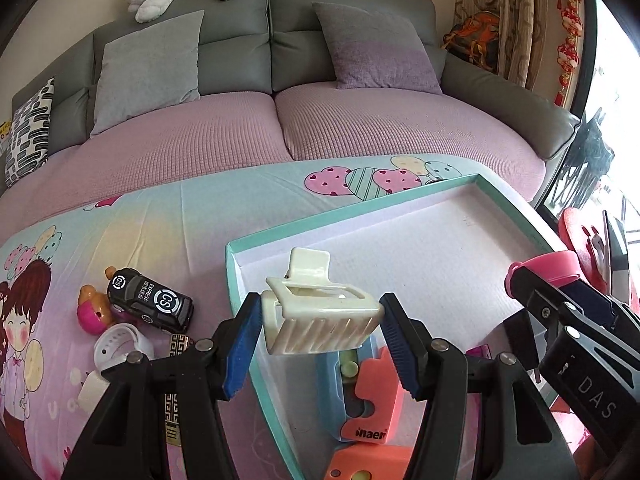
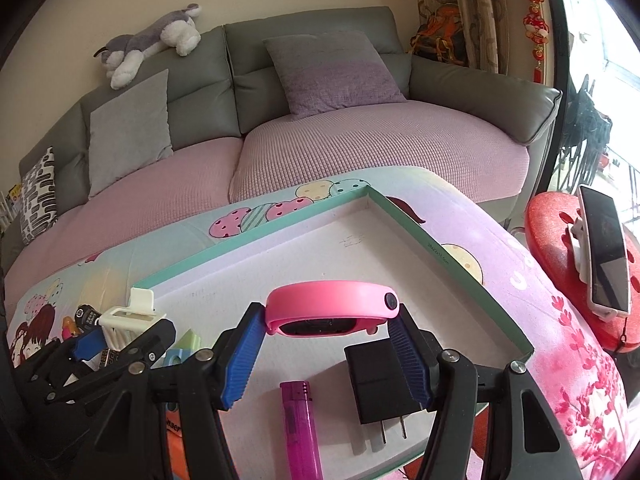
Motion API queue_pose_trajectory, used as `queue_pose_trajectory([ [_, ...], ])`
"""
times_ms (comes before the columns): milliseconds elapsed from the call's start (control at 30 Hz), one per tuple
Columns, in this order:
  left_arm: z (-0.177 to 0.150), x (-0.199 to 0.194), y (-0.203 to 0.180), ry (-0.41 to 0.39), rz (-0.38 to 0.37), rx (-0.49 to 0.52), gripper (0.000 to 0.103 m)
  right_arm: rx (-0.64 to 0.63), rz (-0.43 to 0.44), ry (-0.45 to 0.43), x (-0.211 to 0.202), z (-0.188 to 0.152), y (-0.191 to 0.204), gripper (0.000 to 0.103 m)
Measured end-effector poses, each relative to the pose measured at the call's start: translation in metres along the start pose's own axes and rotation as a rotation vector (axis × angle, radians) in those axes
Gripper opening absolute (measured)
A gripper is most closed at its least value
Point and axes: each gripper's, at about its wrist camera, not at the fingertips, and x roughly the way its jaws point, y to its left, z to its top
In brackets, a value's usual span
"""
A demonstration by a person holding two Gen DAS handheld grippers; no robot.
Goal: Organize rigid objects
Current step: 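Open both tools to drop the claw clip and pink watch band into the tray, then move both open tools back over the bed toward the remaining items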
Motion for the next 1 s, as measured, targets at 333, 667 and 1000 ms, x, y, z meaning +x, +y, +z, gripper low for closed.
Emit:
queue_pose_trajectory([
  [333, -0.001, 0.000, 0.006, 0.030, -0.004, -0.014, 0.065, 0.007, 0.005, 0.014, 0.003, -0.001, 0.000, 0.067],
  [667, 0.007, -0.018, 0.026, -0.031, 0.047, -0.065, 0.080, -0.010, -0.008, -0.002, 0.001, 0.000, 0.003, 0.080],
  [1000, 0.005, -0.018, 0.065, -0.018, 0.113, -0.205, 0.099, -0.011, -0.026, 0.000, 0.003, 0.000, 0.002, 0.103],
])
